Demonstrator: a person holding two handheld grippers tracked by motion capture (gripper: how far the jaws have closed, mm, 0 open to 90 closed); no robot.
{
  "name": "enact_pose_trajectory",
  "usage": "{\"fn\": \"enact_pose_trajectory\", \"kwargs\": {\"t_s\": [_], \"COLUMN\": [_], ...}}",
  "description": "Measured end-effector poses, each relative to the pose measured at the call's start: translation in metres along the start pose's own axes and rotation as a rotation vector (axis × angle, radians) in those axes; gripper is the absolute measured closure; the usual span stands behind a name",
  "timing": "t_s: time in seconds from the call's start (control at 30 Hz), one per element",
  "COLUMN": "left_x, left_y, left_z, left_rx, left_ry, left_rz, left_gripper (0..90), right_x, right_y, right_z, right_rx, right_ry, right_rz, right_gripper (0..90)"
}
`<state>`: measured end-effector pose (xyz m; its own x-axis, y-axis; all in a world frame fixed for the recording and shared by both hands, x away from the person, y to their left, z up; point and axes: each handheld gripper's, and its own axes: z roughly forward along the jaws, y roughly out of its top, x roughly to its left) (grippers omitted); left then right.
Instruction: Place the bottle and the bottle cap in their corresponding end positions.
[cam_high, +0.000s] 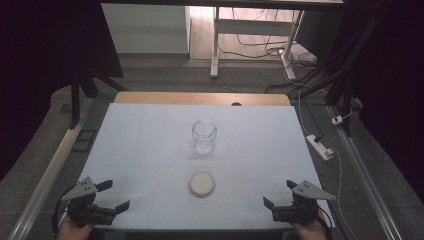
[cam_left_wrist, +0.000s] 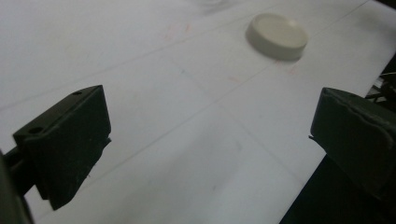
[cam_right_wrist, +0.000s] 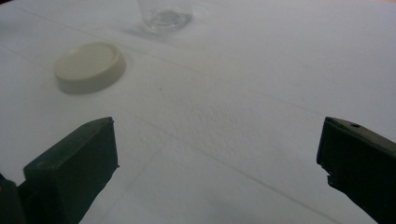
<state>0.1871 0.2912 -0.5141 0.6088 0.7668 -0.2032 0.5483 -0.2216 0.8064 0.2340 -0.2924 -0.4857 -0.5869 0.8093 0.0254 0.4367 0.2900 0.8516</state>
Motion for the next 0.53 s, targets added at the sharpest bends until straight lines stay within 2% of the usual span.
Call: {"fn": "enact_pose_trajectory", "kwargs": {"t_s": [0.1,0.17,0.23,0.4,0.53], "left_x": [0.003,0.004,0.005,0.008,0.009], "left_y": [-0.008,-0.012,-0.015,-0.02,-0.019], "left_z": [-0.004,-0.006,-0.011,-0.017,-0.016], "left_rx": [0.012,0.019,0.006,0.026,0.031], "left_ry": [0.016,0.028,0.038,0.067,0.061], "left_rz": [-0.021,-0.03,-0.04,-0.068,-0.073], "left_gripper": [0.0,0.0,0.0,0.0,0.0], "right_x": [-0.003,-0.004,-0.004,-0.004,-0.005], "right_y": [-0.007,-0.011,-0.013,-0.014,-0.015], "right_z": [-0.004,-0.006,-0.007,-0.009,-0.01], "right_rx": [0.022,0.044,0.06,0.079,0.084], "right_ry": [-0.006,-0.012,-0.01,-0.012,-0.007], "right_rz": [0.026,0.031,0.036,0.043,0.053], "right_gripper": [0.0,0.0,0.0,0.0,0.0]}}
